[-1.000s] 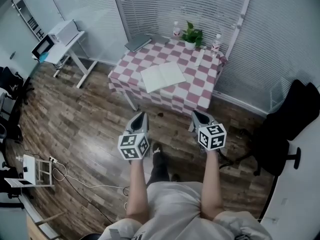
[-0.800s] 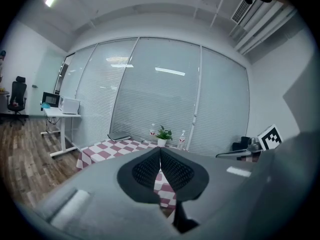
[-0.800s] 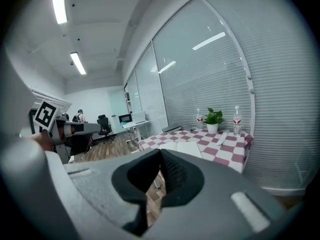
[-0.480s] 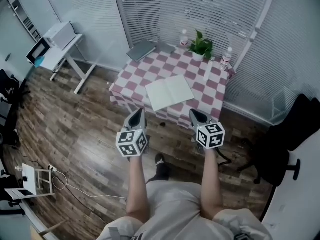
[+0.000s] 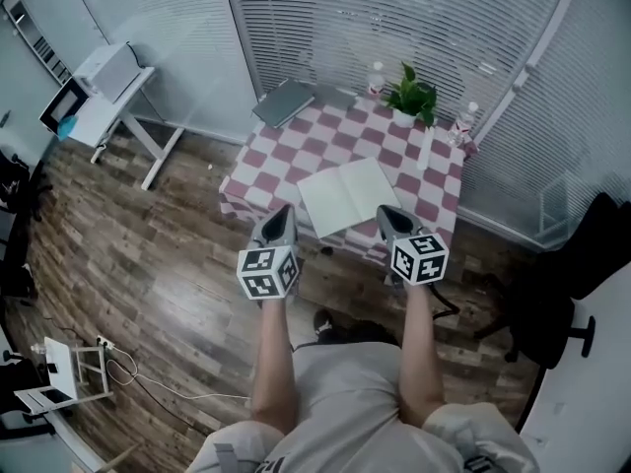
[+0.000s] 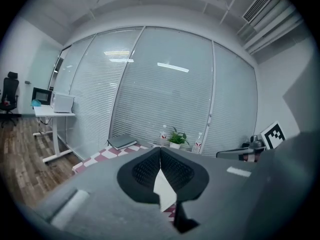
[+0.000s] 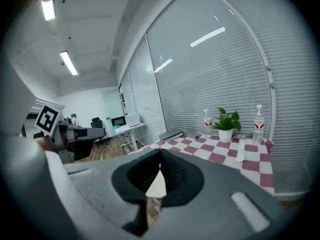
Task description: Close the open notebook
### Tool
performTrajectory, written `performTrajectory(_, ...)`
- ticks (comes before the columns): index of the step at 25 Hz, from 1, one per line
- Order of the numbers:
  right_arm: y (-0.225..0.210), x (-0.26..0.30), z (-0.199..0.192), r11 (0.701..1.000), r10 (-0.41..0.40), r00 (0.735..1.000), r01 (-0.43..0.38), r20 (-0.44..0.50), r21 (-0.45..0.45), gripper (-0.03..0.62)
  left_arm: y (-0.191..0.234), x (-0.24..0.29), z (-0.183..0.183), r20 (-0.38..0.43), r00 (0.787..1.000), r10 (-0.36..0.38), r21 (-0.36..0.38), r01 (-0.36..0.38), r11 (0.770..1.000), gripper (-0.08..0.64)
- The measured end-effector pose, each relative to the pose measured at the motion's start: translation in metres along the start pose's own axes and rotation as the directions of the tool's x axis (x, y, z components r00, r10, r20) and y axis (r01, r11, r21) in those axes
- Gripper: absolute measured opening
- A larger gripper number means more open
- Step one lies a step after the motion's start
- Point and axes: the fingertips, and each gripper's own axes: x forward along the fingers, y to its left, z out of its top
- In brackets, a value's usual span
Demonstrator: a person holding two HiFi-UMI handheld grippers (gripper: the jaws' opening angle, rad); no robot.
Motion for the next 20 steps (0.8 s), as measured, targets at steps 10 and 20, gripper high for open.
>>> performTrajectory(10, -0.016, 0.053, -0.031, 1.000, -0.024, 0.995, 0.024, -0.100, 0.005, 0.000, 0.047, 0.048, -0.048, -0.094, 0.996, 0.007, -0.066, -0.014, 0.998, 0.009)
performTrajectory(20, -0.070, 0.118, -0.054, 0.999, -0.029, 0.979, 0.036, -0.204, 0.031, 0.000, 0.052, 0.103, -0.154, -0.332, 0.941, -0.065, -0.099, 0.033, 0.995, 0.009)
